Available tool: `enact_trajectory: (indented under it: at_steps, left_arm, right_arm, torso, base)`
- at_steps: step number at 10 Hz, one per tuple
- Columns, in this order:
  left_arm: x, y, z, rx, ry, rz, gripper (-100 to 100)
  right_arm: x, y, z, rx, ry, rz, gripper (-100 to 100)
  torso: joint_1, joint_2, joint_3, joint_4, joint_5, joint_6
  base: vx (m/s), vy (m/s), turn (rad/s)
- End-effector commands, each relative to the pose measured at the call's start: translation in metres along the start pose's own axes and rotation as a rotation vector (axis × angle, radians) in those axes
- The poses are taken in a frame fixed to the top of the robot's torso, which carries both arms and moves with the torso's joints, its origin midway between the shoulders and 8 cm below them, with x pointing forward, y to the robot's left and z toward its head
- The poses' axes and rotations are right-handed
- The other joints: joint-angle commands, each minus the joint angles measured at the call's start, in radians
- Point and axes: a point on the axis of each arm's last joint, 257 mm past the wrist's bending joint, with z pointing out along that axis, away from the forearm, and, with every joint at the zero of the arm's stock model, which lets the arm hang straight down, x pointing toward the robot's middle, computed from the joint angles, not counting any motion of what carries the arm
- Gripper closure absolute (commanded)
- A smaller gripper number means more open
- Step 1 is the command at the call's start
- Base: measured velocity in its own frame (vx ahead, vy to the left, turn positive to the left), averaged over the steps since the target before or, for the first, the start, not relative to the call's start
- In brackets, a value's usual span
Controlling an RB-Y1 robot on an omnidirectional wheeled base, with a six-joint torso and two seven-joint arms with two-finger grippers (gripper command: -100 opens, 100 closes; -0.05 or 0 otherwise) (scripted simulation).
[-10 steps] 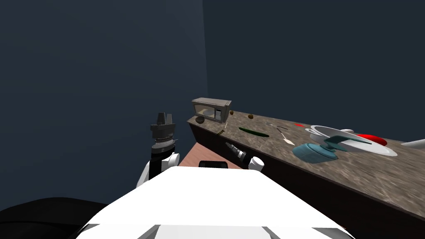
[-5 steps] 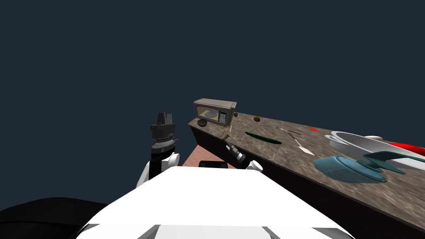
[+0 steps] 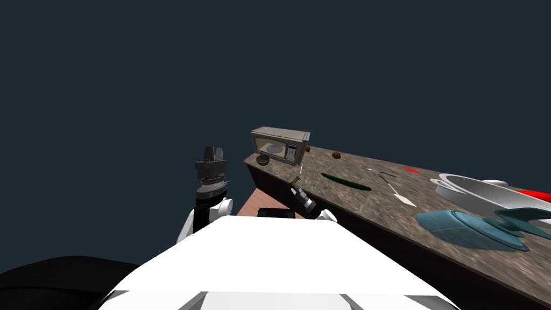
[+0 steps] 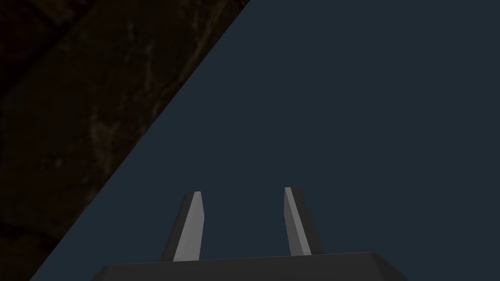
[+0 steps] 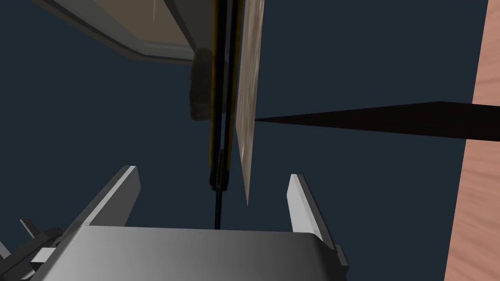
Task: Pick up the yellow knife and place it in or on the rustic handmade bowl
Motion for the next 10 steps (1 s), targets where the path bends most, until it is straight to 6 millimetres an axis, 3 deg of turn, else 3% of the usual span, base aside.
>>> enact_trajectory:
  at_steps: [1,5,6,7,10]
  left_arm:
    - [0.0,0.0,0.0,0.0,0.0,0.0,0]
    - [0.0,0.0,0.0,0.0,0.0,0.0,0]
    - [0.0,0.0,0.0,0.0,0.0,0.0,0]
    - [0.0,0.0,0.0,0.0,0.0,0.0,0]
    - [0.0,0.0,0.0,0.0,0.0,0.0,0]
  right_arm:
    - [0.0,0.0,0.0,0.0,0.0,0.0,100]
    - [0.0,0.0,0.0,0.0,0.0,0.0,100]
    - [0.0,0.0,0.0,0.0,0.0,0.0,0]
    - [0.015,0.004,-0.008,-0.032,-0.009,-0.034,-100]
    - [0.043,0.01,-0.014,-0.084,-0.013,-0.082,-100]
  torso:
    - [0.0,0.0,0.0,0.0,0.0,0.0]
    - [0.0,0.0,0.0,0.0,0.0,0.0]
    - [0.0,0.0,0.0,0.0,0.0,0.0]
    - [0.0,0.0,0.0,0.0,0.0,0.0]
    - [-0.001,0.009,0.005,0.002,0.0,0.0]
  base:
    - [0.0,0.0,0.0]
    - [0.0,0.0,0.0]
    - [0.0,0.0,0.0]
    - [-0.043,-0.006,0.016]
    - [-0.135,-0.013,0.025]
